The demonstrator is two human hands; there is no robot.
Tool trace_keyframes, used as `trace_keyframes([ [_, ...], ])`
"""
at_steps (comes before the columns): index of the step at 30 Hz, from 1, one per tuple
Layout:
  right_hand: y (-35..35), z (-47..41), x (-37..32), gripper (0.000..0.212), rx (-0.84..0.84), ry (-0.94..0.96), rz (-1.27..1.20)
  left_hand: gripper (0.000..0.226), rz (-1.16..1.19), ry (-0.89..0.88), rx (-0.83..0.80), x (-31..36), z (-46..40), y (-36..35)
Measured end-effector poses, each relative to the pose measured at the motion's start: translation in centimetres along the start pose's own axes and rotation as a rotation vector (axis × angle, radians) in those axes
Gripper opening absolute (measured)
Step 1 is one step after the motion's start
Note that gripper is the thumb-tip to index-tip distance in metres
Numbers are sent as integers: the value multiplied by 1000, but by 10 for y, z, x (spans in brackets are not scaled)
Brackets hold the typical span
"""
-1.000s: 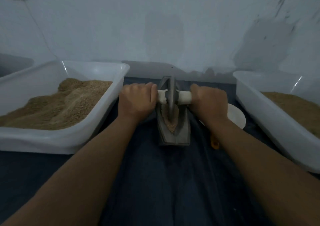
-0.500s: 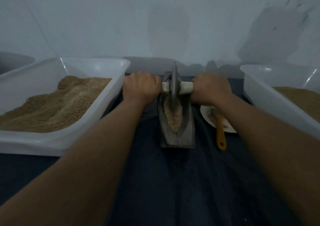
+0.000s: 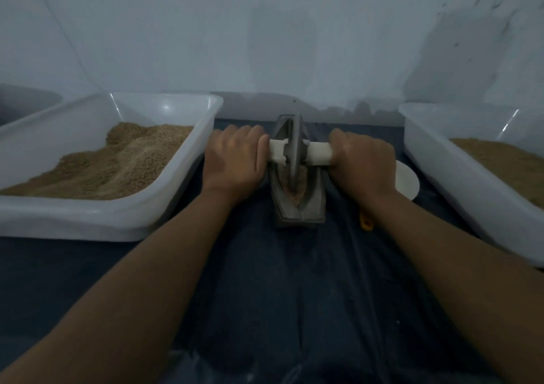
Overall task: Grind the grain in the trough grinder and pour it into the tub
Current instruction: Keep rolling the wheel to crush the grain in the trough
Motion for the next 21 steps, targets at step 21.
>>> trace_keyframes([
  [21,-73,-68,17,18,-498,-18,-35,27,-325,-124,-137,-11,-37,-63],
])
Point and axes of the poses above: each hand's wrist, its own z-axis away from the middle knuckle, its own y-axis out of the back of the hand, x = y × z, the point moved 6 cm from there along -z, towards the middle knuckle, and after that the axes turned 9 degrees about x, right-handed, at the moved point
